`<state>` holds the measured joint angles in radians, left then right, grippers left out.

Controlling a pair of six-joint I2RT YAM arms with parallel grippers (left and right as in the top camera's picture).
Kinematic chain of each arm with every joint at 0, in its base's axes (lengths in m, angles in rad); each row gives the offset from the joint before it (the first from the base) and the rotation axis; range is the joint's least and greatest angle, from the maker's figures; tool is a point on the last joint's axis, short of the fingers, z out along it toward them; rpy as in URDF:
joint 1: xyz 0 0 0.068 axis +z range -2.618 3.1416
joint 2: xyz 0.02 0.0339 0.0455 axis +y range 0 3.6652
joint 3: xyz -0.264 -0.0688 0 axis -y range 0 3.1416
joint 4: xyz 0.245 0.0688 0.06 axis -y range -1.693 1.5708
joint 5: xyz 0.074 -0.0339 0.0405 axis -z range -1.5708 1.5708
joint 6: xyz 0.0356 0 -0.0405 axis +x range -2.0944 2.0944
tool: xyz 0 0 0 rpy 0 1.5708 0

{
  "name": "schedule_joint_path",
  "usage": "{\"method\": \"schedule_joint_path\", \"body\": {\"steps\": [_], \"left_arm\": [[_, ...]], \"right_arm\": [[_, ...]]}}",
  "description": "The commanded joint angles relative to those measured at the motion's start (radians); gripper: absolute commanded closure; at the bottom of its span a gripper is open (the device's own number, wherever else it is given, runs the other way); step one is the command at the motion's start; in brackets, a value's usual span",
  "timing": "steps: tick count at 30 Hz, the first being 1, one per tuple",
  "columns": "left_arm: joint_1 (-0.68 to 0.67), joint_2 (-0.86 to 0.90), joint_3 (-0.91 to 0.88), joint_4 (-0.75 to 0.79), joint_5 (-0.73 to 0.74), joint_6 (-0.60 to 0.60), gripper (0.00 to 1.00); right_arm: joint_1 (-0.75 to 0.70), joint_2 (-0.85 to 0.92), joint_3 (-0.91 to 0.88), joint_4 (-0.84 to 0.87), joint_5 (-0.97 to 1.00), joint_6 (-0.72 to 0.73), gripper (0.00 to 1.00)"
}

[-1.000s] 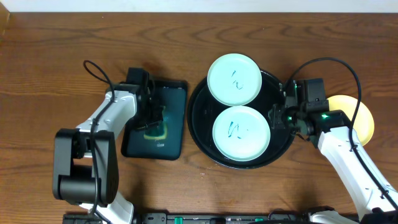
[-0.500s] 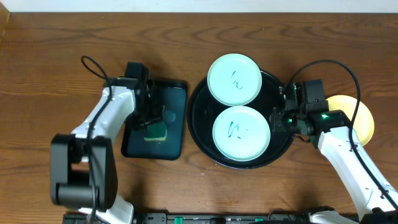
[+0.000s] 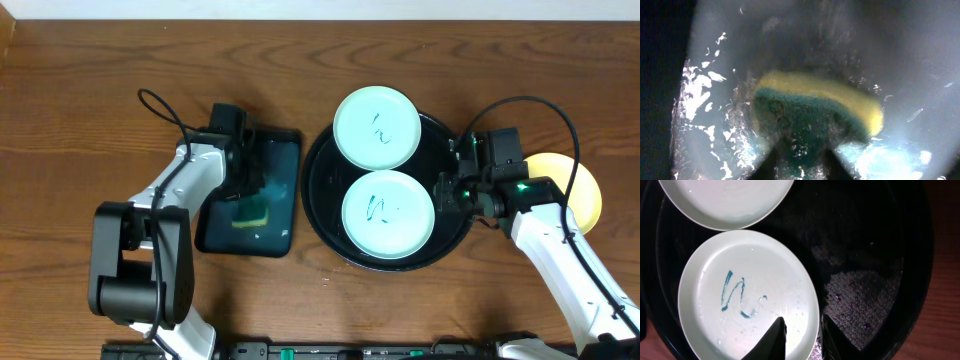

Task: Clean dirty plates on tray and stack at the side
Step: 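Grasp the sponge again with the left gripper and lift it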

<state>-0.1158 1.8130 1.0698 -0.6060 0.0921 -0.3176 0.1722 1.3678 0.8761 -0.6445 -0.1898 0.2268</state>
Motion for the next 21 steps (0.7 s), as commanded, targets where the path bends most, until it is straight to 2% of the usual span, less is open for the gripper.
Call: {"method": "schedule_joint_path", "body": {"steps": [1, 7, 8, 9, 10, 12, 16, 21], "left_arm": [[-0.002, 0.063, -0.03, -0.006, 0.016, -0.006, 0.92], [-0.002, 0.0, 0.022, -0.055, 0.047, -0.005, 0.92], [-0.002, -0.018, 0.034, -0.068, 0.047, -0.005, 0.78], [-0.002, -0.037, 0.045, -0.082, 0.047, -0.005, 0.56], [-0.002, -0.058, 0.054, -0.098, 0.047, -0.005, 0.47], [-0.002, -0.101, 0.064, -0.137, 0.048, -0.005, 0.36], [-0.002, -0.176, 0.064, -0.243, 0.054, -0.005, 0.35], [-0.015, -0.174, 0.028, -0.275, 0.054, -0.006, 0.43]], "right_arm": [[0.005, -0.003, 0.014, -0.006, 0.001, -0.006, 0.78], [0.005, -0.003, 0.014, -0.008, 0.001, -0.006, 0.79], [0.005, -0.003, 0.014, -0.01, 0.001, -0.006, 0.79], [0.005, -0.003, 0.014, -0.013, 0.001, -0.006, 0.79], [0.005, -0.003, 0.014, -0.016, 0.001, -0.006, 0.8], [0.005, -0.003, 0.014, -0.026, 0.002, -0.006, 0.8], [0.005, -0.003, 0.014, -0.033, 0.002, -0.006, 0.8], [0.005, -0.003, 0.014, -0.029, 0.002, -0.006, 0.8]]}}
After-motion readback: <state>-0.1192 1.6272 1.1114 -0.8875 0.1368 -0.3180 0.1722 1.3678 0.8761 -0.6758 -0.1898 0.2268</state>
